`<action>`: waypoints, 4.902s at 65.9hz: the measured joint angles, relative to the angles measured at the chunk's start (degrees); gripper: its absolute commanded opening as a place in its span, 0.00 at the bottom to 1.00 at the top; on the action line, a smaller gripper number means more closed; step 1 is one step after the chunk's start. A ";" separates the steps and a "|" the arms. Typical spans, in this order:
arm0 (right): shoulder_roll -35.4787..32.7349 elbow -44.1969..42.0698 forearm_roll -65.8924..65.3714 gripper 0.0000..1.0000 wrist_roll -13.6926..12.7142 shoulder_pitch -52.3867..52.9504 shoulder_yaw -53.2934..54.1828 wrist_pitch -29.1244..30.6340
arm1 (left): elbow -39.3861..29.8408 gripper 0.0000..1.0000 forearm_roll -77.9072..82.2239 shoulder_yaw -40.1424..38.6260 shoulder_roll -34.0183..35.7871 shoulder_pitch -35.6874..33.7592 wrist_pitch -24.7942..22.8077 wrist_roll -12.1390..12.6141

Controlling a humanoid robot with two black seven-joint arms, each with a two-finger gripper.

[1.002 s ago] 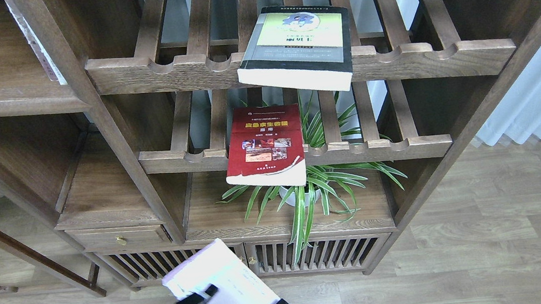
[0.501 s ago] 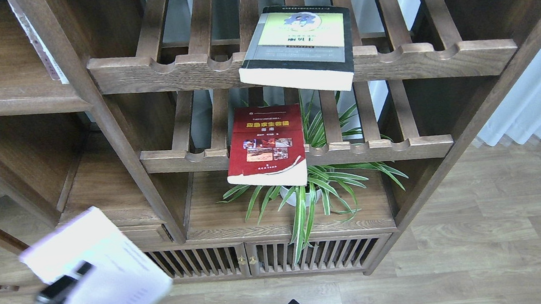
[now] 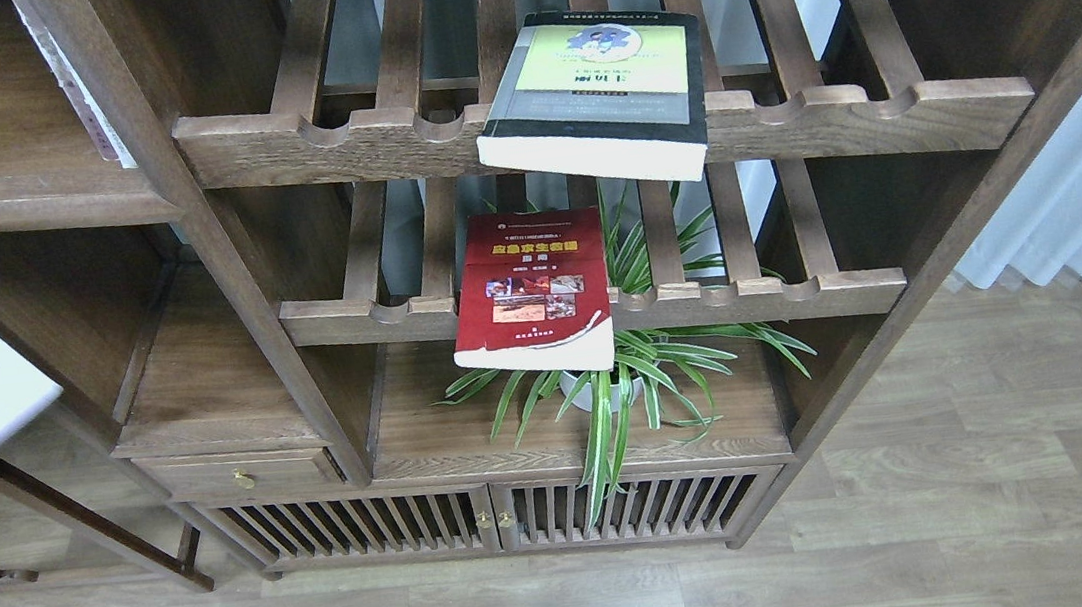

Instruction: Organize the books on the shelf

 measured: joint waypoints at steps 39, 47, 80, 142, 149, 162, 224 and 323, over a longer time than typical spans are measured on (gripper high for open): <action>-0.47 -0.02 0.17 0.99 0.14 -1.12 0.09 0.00 | 5.05 0.06 31.14 3.11 -0.06 -38.84 -0.02 2.24; -0.31 -0.02 0.13 0.99 0.11 -1.14 0.09 0.00 | 6.70 0.06 37.16 6.15 -2.48 -45.70 -0.02 2.30; -1.49 0.17 0.09 0.99 0.12 -2.64 0.16 0.00 | 24.30 0.06 47.35 19.01 -10.98 -69.46 0.01 2.33; -1.16 0.17 0.60 0.99 0.47 -2.13 0.69 0.01 | 30.15 0.48 31.31 26.43 -16.93 -69.88 -0.02 1.52; -1.15 0.14 0.67 0.99 0.54 -2.10 0.70 0.01 | 29.25 0.50 30.72 25.12 -16.59 -69.22 -0.02 1.51; -1.16 0.07 1.38 0.99 1.25 -2.10 0.98 0.01 | 26.71 0.54 29.76 19.25 -16.32 -65.39 -0.02 1.50; -0.63 -0.81 3.85 0.99 5.07 1.70 1.12 0.01 | 0.33 0.83 10.69 3.12 -16.93 -18.93 0.01 1.63; 0.87 3.91 -1.31 0.99 6.03 24.56 0.81 0.01 | 22.58 1.00 7.29 16.98 -27.64 -2.86 0.00 1.24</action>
